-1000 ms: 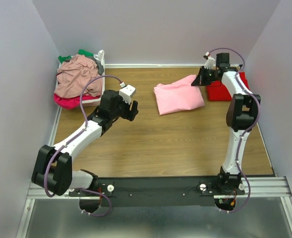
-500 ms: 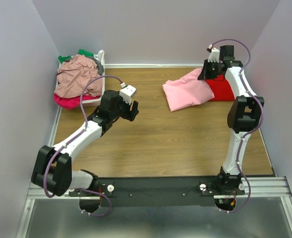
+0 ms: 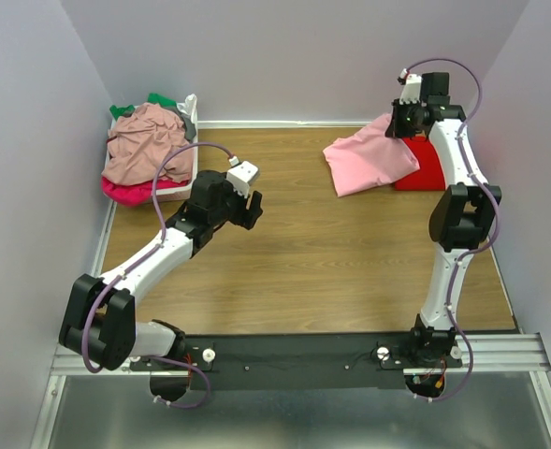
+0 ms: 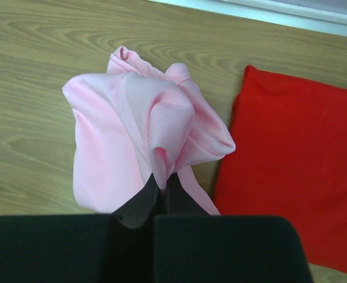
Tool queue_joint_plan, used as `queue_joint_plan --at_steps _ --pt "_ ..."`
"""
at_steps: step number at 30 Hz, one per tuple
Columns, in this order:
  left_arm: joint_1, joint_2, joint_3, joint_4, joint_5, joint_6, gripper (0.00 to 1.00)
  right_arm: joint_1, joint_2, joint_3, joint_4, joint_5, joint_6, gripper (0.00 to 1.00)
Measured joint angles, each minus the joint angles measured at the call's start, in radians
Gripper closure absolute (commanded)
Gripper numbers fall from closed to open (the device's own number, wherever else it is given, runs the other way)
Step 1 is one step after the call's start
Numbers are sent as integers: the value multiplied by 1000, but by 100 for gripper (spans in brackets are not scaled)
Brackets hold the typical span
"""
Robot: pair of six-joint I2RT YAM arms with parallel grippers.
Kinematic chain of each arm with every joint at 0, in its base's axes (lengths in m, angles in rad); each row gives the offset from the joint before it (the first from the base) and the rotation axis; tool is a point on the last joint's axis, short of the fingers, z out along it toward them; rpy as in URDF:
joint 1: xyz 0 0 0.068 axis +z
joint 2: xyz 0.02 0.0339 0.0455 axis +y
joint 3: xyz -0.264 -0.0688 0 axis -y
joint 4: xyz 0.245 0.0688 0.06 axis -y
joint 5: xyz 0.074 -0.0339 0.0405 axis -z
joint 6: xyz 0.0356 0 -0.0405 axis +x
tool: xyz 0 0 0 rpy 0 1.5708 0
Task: Fold and stack the t-shirts
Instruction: Neatly place the folded tshirt to the corner
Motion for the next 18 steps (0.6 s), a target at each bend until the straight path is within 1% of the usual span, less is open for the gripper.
queue_joint_plan --at_steps 18 --pt "-9 0 0 -2 1 2 26 0 -70 41 -29 181 -71 100"
